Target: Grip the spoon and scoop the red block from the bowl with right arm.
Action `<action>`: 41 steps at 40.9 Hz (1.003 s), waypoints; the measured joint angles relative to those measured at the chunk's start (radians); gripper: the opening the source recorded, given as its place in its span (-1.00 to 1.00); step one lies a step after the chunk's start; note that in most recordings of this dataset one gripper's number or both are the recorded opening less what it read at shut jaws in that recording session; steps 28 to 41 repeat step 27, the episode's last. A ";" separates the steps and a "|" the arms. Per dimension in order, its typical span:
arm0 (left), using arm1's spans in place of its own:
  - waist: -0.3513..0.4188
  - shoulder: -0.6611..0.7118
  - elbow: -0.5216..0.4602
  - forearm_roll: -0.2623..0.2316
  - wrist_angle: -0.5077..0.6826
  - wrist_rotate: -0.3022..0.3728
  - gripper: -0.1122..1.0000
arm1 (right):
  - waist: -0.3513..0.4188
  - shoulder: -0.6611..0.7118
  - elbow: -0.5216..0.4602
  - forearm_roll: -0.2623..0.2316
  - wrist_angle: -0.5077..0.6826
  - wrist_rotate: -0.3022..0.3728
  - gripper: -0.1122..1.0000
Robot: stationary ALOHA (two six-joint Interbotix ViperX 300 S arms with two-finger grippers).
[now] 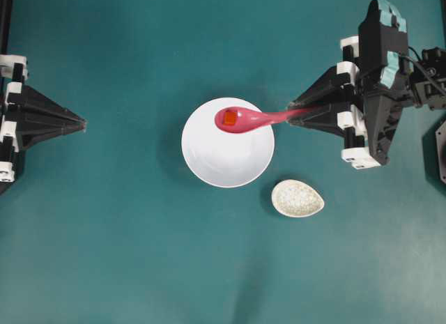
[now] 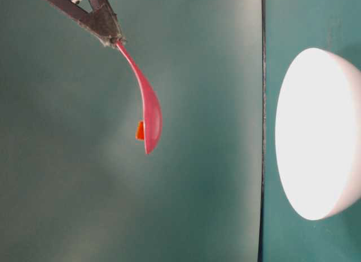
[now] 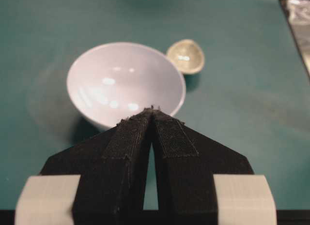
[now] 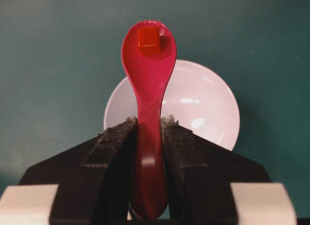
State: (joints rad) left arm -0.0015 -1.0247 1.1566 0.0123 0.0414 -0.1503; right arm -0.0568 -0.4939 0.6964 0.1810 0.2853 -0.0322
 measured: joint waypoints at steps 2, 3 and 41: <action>0.000 0.000 0.000 0.000 -0.002 0.000 -0.79 | 0.000 0.000 0.000 0.000 -0.002 0.000 -0.37; 0.000 0.002 -0.002 0.000 0.000 0.000 -0.79 | 0.000 0.000 0.000 0.002 -0.002 0.000 -0.37; 0.000 0.000 0.000 0.000 0.000 0.011 -0.79 | -0.003 0.005 -0.002 0.000 -0.021 -0.002 -0.37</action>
